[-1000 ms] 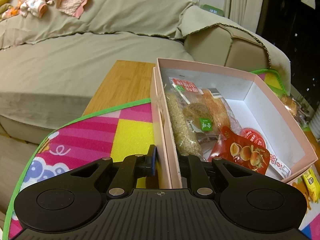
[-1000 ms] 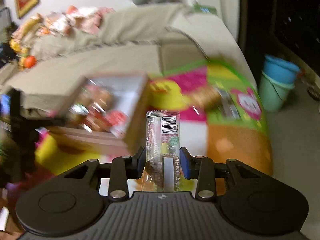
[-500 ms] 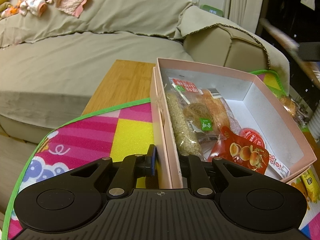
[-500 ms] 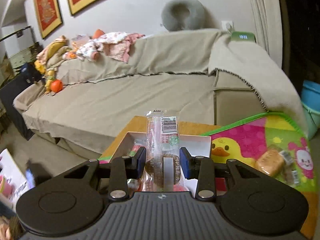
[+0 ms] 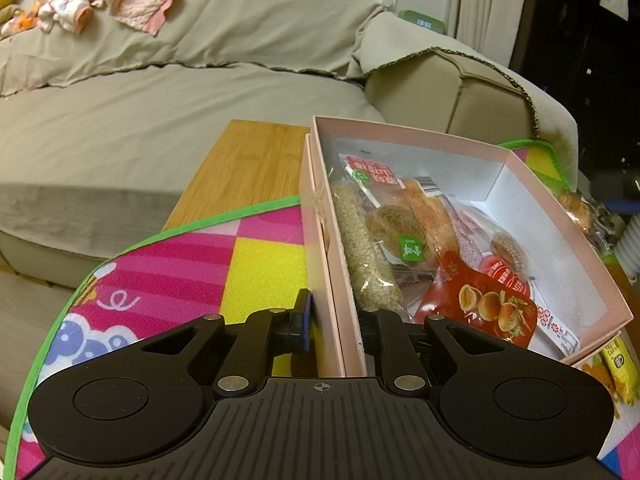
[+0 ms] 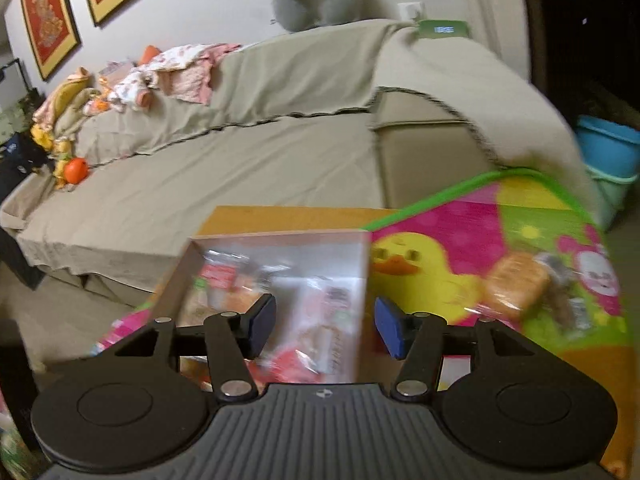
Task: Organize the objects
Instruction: 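Lower the clear-wrapped snack bar into the pink box and release, then move the right gripper to the yellow stick snack and grasp it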
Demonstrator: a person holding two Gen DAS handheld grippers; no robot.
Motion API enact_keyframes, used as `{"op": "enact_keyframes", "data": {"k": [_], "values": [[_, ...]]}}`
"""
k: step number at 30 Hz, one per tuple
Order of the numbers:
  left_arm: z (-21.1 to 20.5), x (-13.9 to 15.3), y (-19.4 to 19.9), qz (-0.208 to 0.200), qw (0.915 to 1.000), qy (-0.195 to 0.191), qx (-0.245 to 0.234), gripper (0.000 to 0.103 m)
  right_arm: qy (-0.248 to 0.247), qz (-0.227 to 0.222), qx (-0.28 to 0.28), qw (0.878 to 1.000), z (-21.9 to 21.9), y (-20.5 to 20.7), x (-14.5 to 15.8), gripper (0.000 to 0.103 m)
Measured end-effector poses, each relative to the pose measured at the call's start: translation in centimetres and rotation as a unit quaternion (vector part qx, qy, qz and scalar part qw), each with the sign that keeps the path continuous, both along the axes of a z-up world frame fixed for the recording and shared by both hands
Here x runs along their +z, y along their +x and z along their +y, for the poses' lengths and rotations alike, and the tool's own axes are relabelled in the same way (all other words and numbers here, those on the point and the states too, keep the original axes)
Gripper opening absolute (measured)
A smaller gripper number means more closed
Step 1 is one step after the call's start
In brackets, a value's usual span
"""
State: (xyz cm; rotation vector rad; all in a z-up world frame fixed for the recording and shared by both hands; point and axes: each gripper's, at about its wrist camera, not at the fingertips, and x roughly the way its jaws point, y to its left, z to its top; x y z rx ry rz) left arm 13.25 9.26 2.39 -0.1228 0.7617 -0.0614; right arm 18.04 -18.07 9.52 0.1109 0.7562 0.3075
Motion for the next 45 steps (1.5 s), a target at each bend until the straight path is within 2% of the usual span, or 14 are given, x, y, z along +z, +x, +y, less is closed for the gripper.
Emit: {"op": "enact_keyframes", "data": {"k": [6,11,16,22,25,31,45], "values": [[0.0,0.0,0.0,0.000,1.0000,0.000,0.000,0.015,-0.058,-0.003,-0.047,0.997,-5.1,-1.3,-2.3,0.060],[-0.4,0.0,0.1,0.000,1.0000,0.005,0.001,0.015,-0.109,-0.002,-0.110,0.988,-10.2,0.2,-4.8,0.061],[-0.5,0.1,0.2,0.001,1.0000,0.008,0.001,0.015,-0.115,0.009,-0.149,0.982,-13.8,3.0,-6.9,0.061],[-0.4,0.1,0.2,0.002,0.9999,0.010,0.001,0.014,-0.107,0.048,-0.130,0.985,-14.7,6.6,-8.8,0.062],[-0.4,0.0,0.1,0.003,0.9999,0.012,0.002,0.014,-0.108,0.043,-0.127,0.985,-14.2,6.8,-8.7,0.045],[-0.4,0.0,0.1,0.003,0.9999,0.012,0.002,0.014,-0.093,0.051,-0.110,0.988,-13.4,4.2,-8.1,0.042],[-0.4,0.0,0.1,0.003,0.9999,0.012,0.002,0.014,-0.069,0.068,-0.049,0.994,-10.7,-8.0,-7.1,0.043]]}}
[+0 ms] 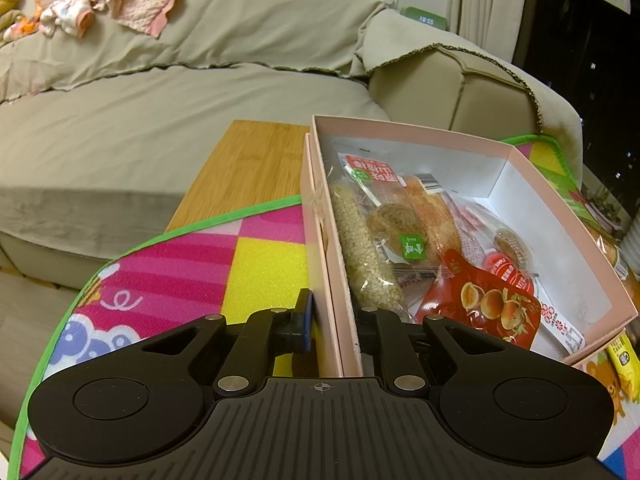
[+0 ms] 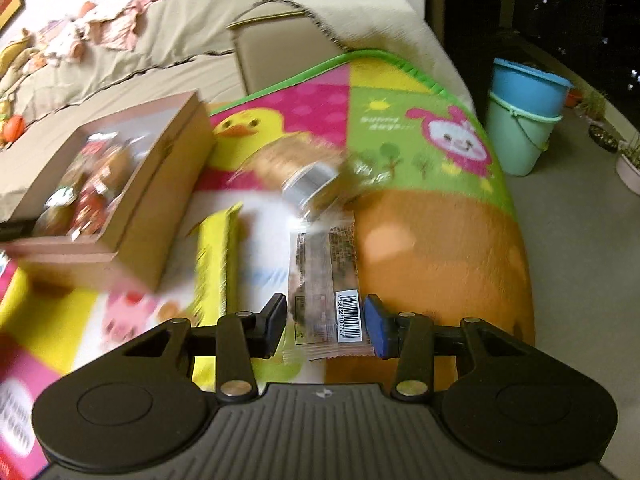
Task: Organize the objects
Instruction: 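Move the right gripper to the yellow stick snack and grasp it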
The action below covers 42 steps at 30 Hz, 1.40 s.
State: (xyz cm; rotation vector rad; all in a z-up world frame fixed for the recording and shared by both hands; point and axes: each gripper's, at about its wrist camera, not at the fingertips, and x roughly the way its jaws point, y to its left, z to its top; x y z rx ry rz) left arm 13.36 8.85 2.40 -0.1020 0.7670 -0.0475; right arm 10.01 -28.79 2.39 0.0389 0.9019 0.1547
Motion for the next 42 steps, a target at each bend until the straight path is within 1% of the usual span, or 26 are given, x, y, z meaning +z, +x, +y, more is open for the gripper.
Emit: {"op": "enact_keyframes", "data": {"k": [2,4,6,8,10,12,16,18,19,20,21,22,27,30,32,37,39,42], "values": [[0.0,0.0,0.0,0.000,1.0000,0.000,0.000,0.014,-0.009,0.005,0.017,1.000,0.7,-1.0,0.0,0.044],[0.0,0.0,0.0,0.000,1.0000,0.001,0.000,0.014,-0.028,0.003,0.030,0.999,1.6,-1.5,0.1,0.044],[0.0,0.0,0.0,0.000,1.0000,0.000,-0.001,0.014,-0.041,-0.004,0.038,0.998,2.4,-1.7,0.5,0.047],[0.0,0.0,0.0,0.000,1.0000,0.000,0.000,0.014,-0.045,-0.021,0.041,0.998,3.1,-1.9,1.3,0.050],[0.0,0.0,0.0,0.000,1.0000,0.000,0.000,0.014,-0.037,-0.038,0.056,0.997,4.0,-1.9,2.0,0.050],[0.0,0.0,0.0,0.000,1.0000,0.000,-0.001,0.014,-0.024,-0.041,0.080,0.996,5.0,-1.5,2.3,0.050],[0.0,0.0,-0.1,0.000,1.0000,0.001,-0.001,0.014,-0.024,-0.031,0.108,0.993,7.2,-0.3,1.3,0.050],[-0.1,0.1,-0.2,-0.001,1.0000,0.005,-0.002,0.014,-0.034,-0.022,0.107,0.993,7.9,0.4,0.5,0.048],[-0.1,0.1,-0.3,-0.001,1.0000,0.007,-0.002,0.014,-0.039,-0.019,0.105,0.994,8.2,0.5,0.2,0.044],[-0.1,0.1,-0.2,-0.001,1.0000,0.007,-0.002,0.014,-0.040,-0.014,0.104,0.994,8.3,0.7,-0.1,0.034],[-0.2,0.2,-0.3,-0.002,1.0000,0.006,-0.002,0.014,-0.038,-0.008,0.102,0.994,8.3,0.8,-0.2,0.027],[-0.1,0.1,-0.3,-0.002,1.0000,0.006,-0.002,0.014,-0.035,-0.002,0.102,0.994,8.2,0.9,-0.2,0.024],[-0.1,0.2,-0.4,-0.004,1.0000,0.004,-0.003,0.014,-0.025,0.005,0.102,0.994,7.2,-0.7,0.6,0.022],[0.1,0.2,-0.3,-0.004,1.0000,0.000,-0.003,0.014,-0.020,-0.003,0.095,0.995,6.6,-2.0,2.2,0.022],[0.1,0.2,-0.2,-0.004,1.0000,0.000,-0.003,0.014,-0.014,-0.018,0.088,0.996,6.3,-2.2,3.8,0.022],[0.3,0.2,-0.1,-0.005,1.0000,-0.007,-0.004,0.014,0.022,-0.082,0.078,0.993,6.0,-2.2,9.2,0.021],[0.3,0.2,-0.1,-0.004,0.9999,-0.009,-0.004,0.014,0.034,-0.112,0.084,0.990,6.5,-2.0,11.4,0.021],[0.4,0.1,0.0,-0.004,0.9999,-0.011,-0.005,0.015,0.048,-0.141,0.099,0.984,7.6,-1.3,13.6,0.021]]}}
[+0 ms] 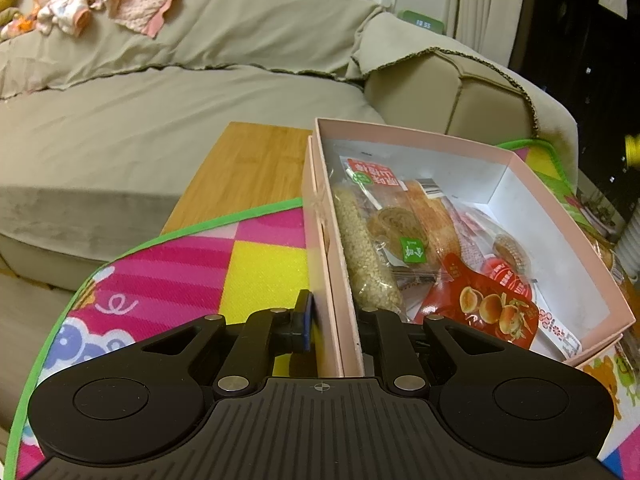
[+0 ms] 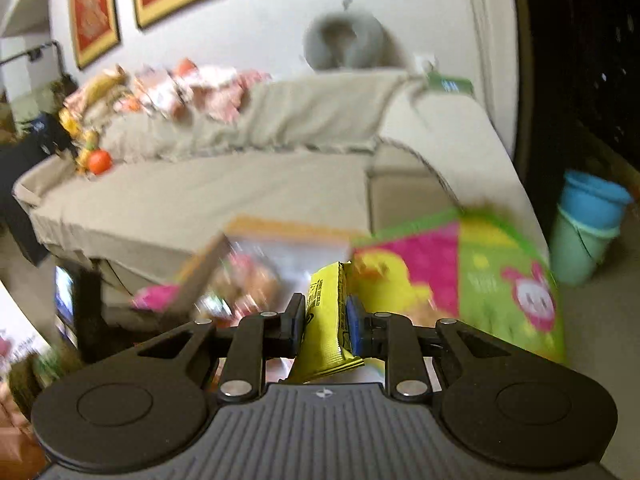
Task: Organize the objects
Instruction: 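Move the right gripper to the yellow stick snack and grasp it, then place the yellow stick snack into the pink box beside the egg packet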
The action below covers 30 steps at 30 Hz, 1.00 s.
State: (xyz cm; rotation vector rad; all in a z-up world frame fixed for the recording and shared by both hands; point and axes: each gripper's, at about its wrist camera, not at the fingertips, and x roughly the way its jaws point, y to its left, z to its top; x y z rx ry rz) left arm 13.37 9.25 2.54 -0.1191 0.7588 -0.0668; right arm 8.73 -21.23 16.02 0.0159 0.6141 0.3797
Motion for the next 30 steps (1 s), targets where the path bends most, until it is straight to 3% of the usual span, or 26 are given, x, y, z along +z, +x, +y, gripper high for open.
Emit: {"op": "enact_keyframes", "data": {"k": [7,16,21,30], "values": [[0.1,0.0,0.1,-0.001,1.0000,-0.002,0.000,0.015,0.007,-0.031,0.025,0.999,3.2,2.0,1.9,0.021],[0.1,0.0,0.0,-0.001,1.0000,-0.003,-0.002,0.015,0.021,-0.023,0.013,0.999,6.9,6.8,0.4,0.022],[0.1,0.0,0.1,-0.001,1.0000,-0.003,-0.002,0.015,0.031,-0.017,0.018,0.999,7.2,7.2,-0.1,0.023],[0.1,-0.1,0.0,-0.001,1.0000,-0.002,-0.002,0.015,0.025,-0.021,-0.017,0.999,4.0,6.1,-0.2,0.044]]}}
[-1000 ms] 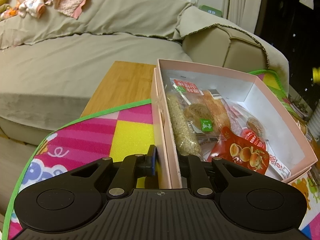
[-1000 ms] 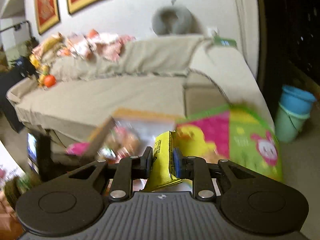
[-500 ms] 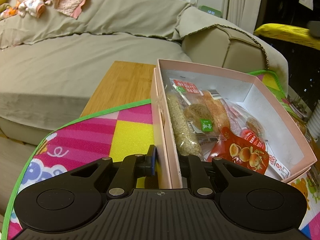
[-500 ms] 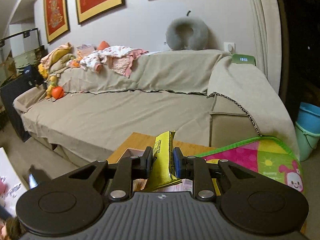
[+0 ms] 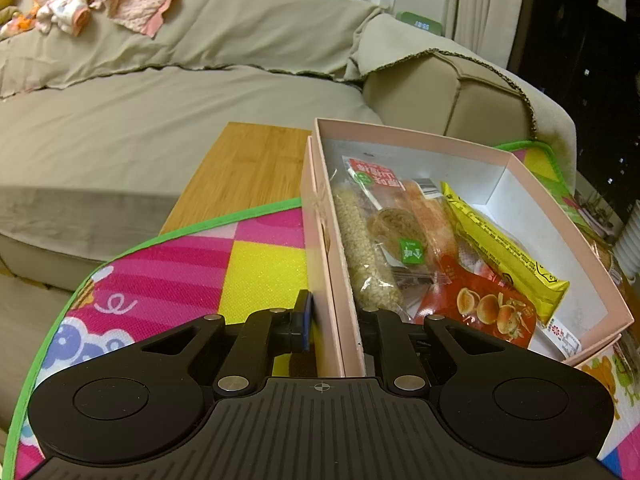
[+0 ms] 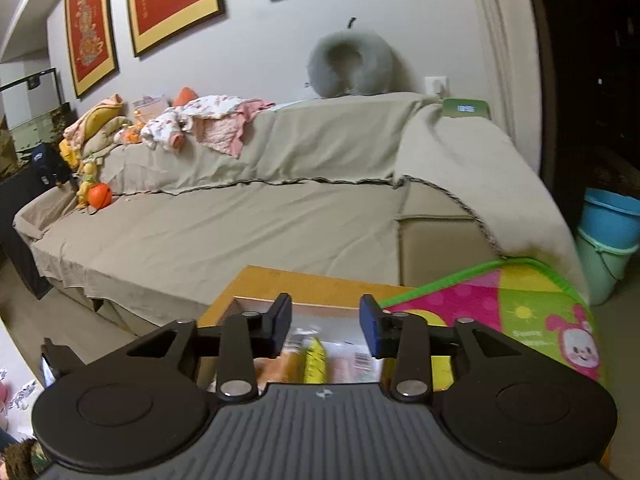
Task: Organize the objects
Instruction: 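Place the yellow stick snack into the pink box beside the egg packet, then grasp the clear packet with the brown bar using the right gripper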
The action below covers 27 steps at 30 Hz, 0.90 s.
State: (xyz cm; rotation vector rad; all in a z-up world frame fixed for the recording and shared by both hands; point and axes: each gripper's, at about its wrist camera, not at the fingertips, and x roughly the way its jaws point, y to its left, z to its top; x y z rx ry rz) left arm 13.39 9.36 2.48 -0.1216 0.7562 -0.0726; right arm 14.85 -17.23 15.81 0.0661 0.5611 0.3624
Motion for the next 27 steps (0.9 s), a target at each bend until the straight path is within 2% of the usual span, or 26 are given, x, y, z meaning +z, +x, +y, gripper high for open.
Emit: {"op": "enact_keyframes", "data": {"k": [2,12,16,19,27], "values": [[0.0,0.0,0.0,0.000,1.0000,0.001,0.000,0.015,-0.005,0.001,-0.012,1.000,-1.0,-0.3,-0.4,0.049],[-0.2,0.0,-0.1,0.002,1.0000,0.010,0.001,0.014,-0.030,0.053,-0.091,0.994,-7.5,-1.4,-4.2,0.052],[-0.3,0.1,-0.1,0.003,1.0000,0.009,0.002,0.014,-0.037,0.077,-0.115,0.990,-9.3,-2.0,-6.3,0.060],[-0.4,0.4,-0.4,0.003,0.9999,0.014,0.003,0.014,-0.046,0.099,-0.134,0.985,-10.4,-2.7,-8.5,0.061],[-0.7,1.9,-1.6,-0.019,0.9995,0.024,0.007,0.014,-0.042,0.150,-0.140,0.978,-10.7,-4.2,-12.9,0.064]]}}
